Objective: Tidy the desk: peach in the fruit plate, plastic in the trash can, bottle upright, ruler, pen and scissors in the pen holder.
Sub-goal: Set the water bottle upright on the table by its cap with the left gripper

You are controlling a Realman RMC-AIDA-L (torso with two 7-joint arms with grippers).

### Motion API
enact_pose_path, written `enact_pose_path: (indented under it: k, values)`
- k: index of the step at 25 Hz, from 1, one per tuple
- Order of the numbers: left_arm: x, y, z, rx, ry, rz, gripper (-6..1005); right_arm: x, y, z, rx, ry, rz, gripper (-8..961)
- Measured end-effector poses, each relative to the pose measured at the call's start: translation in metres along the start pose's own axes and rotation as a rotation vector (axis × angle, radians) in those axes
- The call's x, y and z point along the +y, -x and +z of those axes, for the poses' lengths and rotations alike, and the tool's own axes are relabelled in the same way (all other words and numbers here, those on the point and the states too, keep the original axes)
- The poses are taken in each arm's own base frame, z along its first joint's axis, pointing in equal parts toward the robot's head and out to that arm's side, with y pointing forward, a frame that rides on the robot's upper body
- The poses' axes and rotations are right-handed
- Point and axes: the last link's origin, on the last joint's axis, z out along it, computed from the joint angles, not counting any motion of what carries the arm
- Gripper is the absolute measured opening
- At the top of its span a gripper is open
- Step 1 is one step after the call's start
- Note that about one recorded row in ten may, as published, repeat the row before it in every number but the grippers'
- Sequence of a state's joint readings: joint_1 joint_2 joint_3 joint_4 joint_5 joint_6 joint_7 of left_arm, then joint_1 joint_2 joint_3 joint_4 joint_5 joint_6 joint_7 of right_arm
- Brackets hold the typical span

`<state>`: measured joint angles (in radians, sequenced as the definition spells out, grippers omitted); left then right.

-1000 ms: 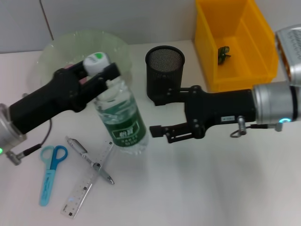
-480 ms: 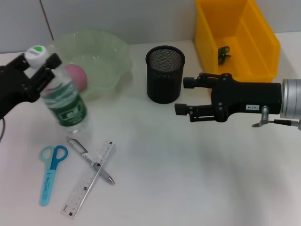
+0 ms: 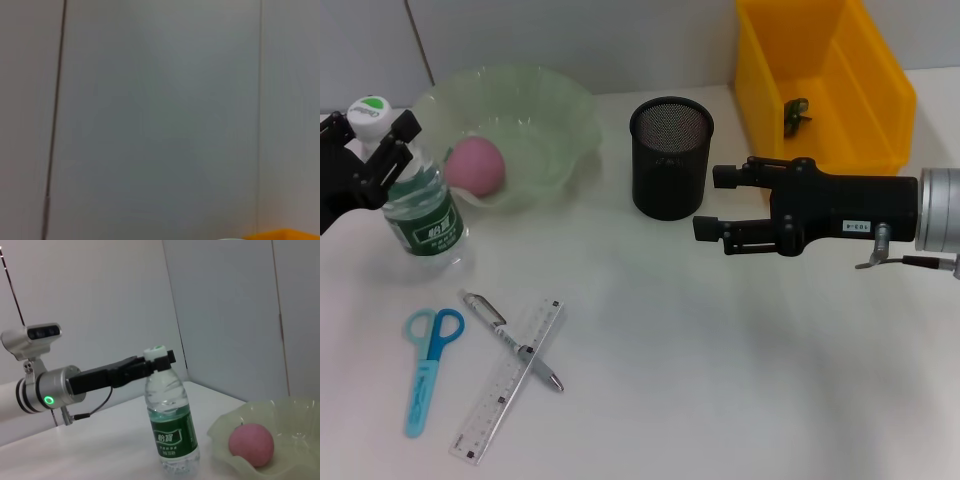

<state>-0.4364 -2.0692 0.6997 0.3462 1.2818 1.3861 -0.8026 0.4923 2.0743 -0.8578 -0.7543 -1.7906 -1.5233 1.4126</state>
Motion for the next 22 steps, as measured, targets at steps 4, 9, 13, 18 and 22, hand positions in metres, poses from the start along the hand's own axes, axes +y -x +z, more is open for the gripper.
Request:
enact_pose_path:
  k: [4,9,13,18,22]
  values:
    - [-0.002,0.005,0.002,-0.021,-0.027,0.009,496,0.000,0.000,0.000,0.000,0.000,0.011,825]
    - [-0.003,0.013,0.009,-0.054,-0.059,0.012,499,0.000,0.000,0.001,-0.001,0.001,0.013,825]
    - [-0.002,0.015,0.011,-0.059,-0.065,0.020,501,0.001,0.000,0.001,-0.002,0.004,0.015,825]
    - [-0.003,0.015,0.012,-0.063,-0.069,0.017,503,0.001,0.000,0.002,-0.002,0.009,0.015,825]
    - [-0.004,0.015,0.013,-0.067,-0.071,0.014,506,0.002,0.001,0.002,-0.003,0.011,0.014,825]
